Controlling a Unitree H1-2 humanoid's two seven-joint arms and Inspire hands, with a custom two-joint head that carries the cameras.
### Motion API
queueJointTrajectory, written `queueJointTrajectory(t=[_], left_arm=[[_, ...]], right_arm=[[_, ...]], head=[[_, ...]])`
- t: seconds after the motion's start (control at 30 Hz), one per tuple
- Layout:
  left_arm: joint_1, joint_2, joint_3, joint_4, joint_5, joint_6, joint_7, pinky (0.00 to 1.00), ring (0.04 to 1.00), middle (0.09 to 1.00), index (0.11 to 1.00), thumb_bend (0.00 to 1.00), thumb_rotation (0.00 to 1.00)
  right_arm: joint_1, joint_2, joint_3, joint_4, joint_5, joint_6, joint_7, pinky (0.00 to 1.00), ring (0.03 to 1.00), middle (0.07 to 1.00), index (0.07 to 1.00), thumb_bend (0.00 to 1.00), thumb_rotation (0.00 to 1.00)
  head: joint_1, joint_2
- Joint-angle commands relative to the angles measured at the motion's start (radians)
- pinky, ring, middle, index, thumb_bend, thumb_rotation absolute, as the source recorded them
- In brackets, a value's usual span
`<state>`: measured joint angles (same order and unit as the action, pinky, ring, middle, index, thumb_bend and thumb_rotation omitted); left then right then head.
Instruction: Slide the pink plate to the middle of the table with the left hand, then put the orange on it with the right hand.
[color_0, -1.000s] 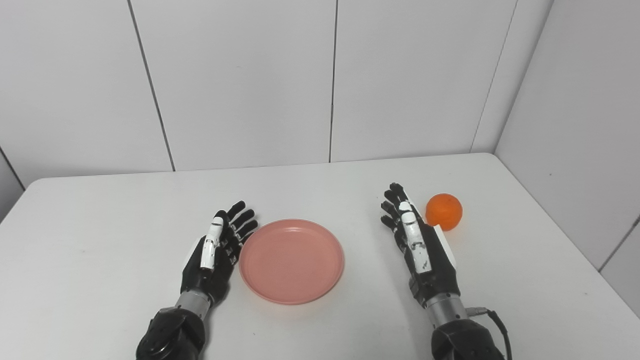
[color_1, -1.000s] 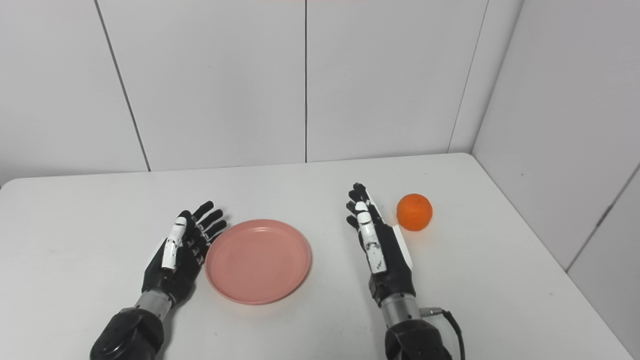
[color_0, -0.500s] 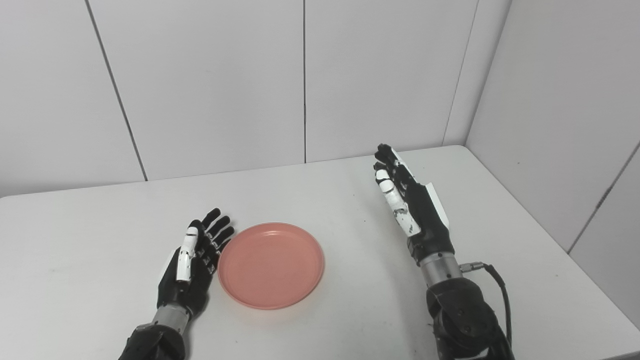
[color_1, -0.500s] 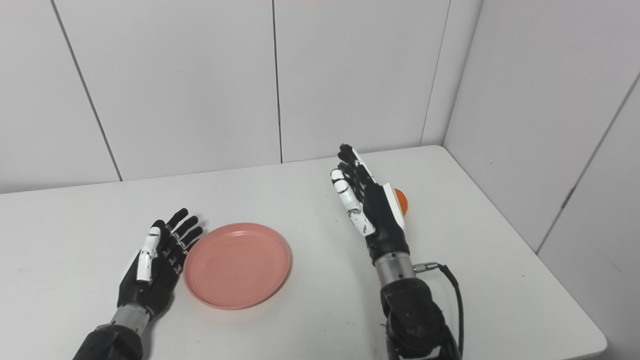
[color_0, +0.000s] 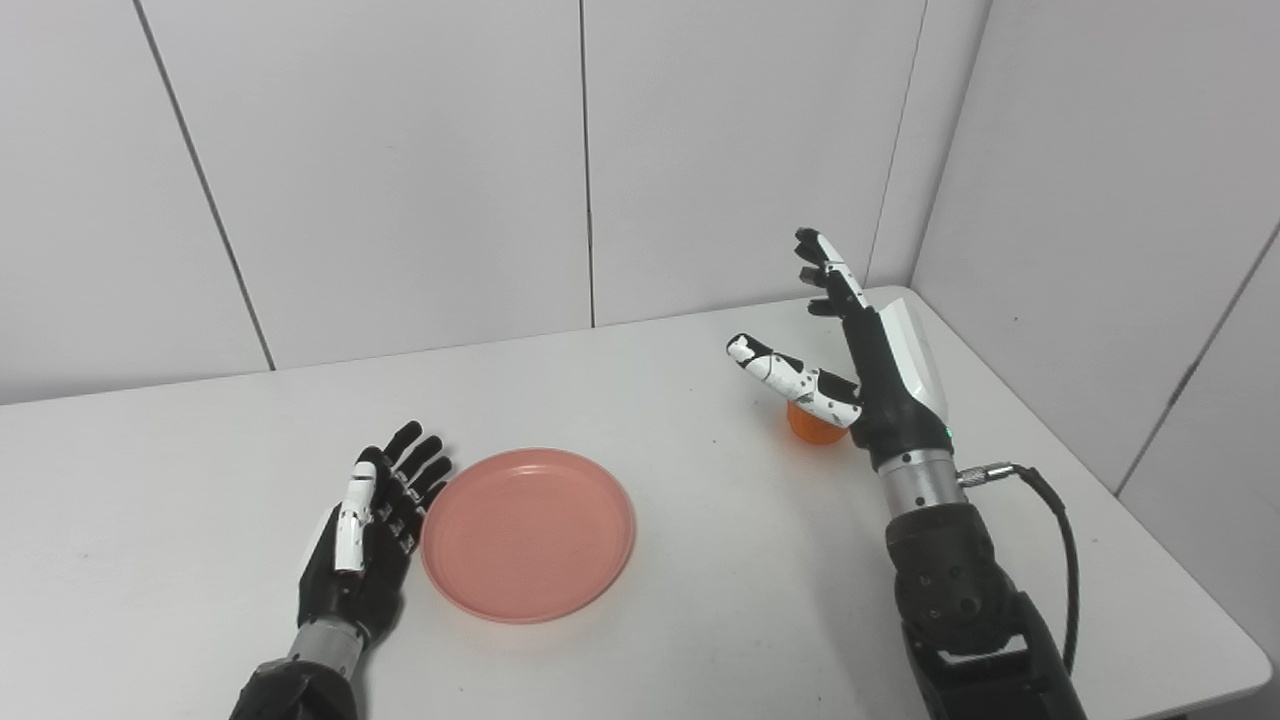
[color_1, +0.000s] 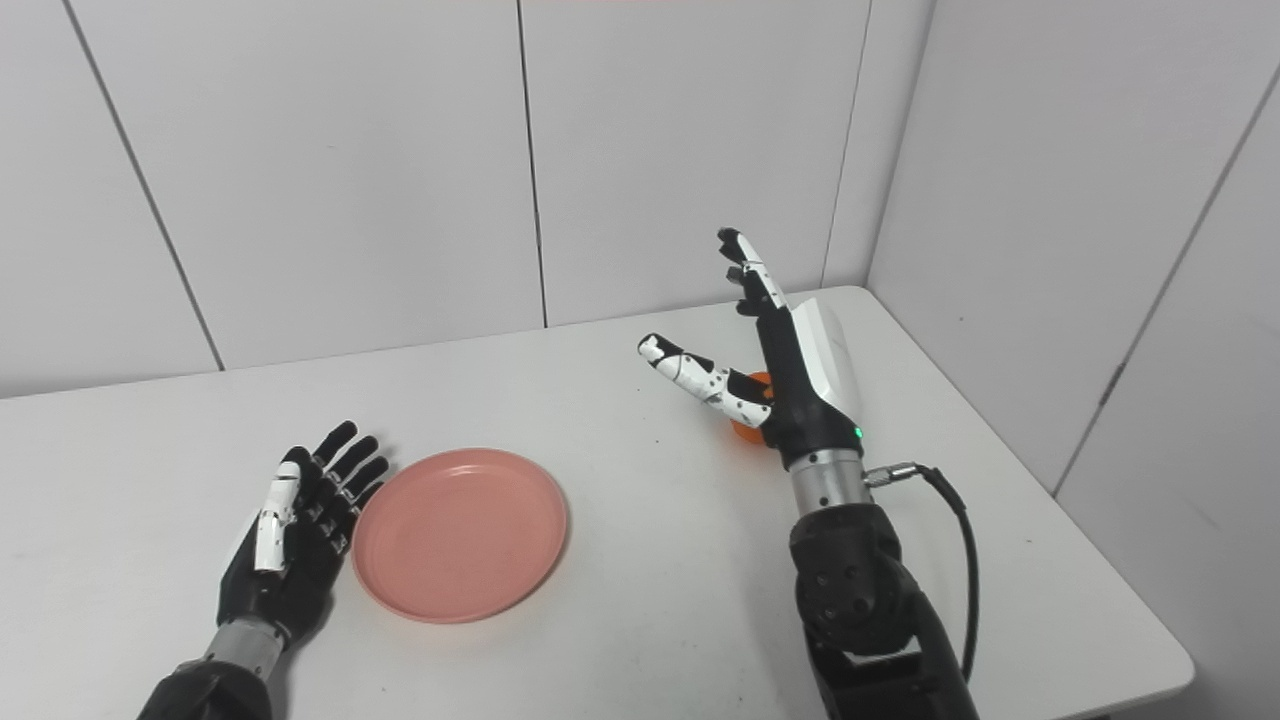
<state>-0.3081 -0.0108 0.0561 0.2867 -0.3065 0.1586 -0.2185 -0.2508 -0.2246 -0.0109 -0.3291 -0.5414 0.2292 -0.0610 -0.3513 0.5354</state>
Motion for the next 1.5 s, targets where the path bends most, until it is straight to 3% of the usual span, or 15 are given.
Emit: queueJointTrajectory(t=[0.0, 0.17, 0.3, 0.47, 0.9, 1.23, 1.47], left_arm=[[0.003, 0.012, 0.003, 0.024, -0.002, 0.016, -0.006, 0.93, 0.902, 0.898, 0.883, 0.33, 1.00], [0.001, 0.015, 0.009, 0.030, -0.006, 0.016, -0.016, 0.93, 0.909, 0.904, 0.885, 0.33, 1.00], [-0.001, 0.016, 0.011, 0.029, -0.007, 0.019, -0.016, 0.94, 0.908, 0.904, 0.884, 0.33, 1.00], [-0.001, 0.018, 0.013, 0.031, -0.007, 0.020, -0.017, 0.93, 0.906, 0.903, 0.883, 0.33, 1.00], [0.003, 0.019, 0.008, 0.015, 0.000, 0.028, -0.014, 0.93, 0.901, 0.899, 0.879, 0.33, 1.00], [0.002, 0.020, 0.005, 0.014, 0.006, 0.029, -0.010, 0.92, 0.891, 0.888, 0.868, 0.33, 1.00], [0.002, 0.024, 0.000, 0.014, 0.008, 0.024, -0.015, 0.92, 0.899, 0.896, 0.874, 0.33, 1.00]], right_arm=[[-0.052, -0.024, -0.007, -0.020, -0.043, 0.011, -0.007, 0.81, 0.881, 0.916, 0.936, 0.75, 0.58], [-0.063, -0.049, -0.010, -0.017, -0.088, 0.040, 0.022, 0.82, 0.887, 0.917, 0.933, 0.80, 0.52], [-0.080, -0.091, -0.001, -0.024, -0.131, 0.130, 0.115, 0.81, 0.908, 0.948, 0.975, 0.87, 0.56], [-0.098, -0.134, 0.005, -0.004, -0.135, 0.186, 0.195, 0.79, 0.907, 0.955, 0.992, 0.92, 0.53], [-0.124, -0.204, 0.017, 0.116, -0.162, 0.189, 0.226, 0.73, 0.877, 0.951, 0.973, 0.95, 0.48], [-0.143, -0.230, 0.060, 0.189, -0.214, 0.228, 0.247, 0.71, 0.873, 0.952, 0.991, 1.00, 0.59], [-0.157, -0.234, 0.056, 0.241, -0.192, 0.228, 0.246, 0.75, 0.881, 0.944, 0.964, 1.00, 0.55]], head=[[-0.001, 0.001], [-0.007, 0.001], [-0.009, 0.003], [-0.011, 0.006], [-0.006, 0.017], [-0.006, 0.017], [-0.009, 0.024]])
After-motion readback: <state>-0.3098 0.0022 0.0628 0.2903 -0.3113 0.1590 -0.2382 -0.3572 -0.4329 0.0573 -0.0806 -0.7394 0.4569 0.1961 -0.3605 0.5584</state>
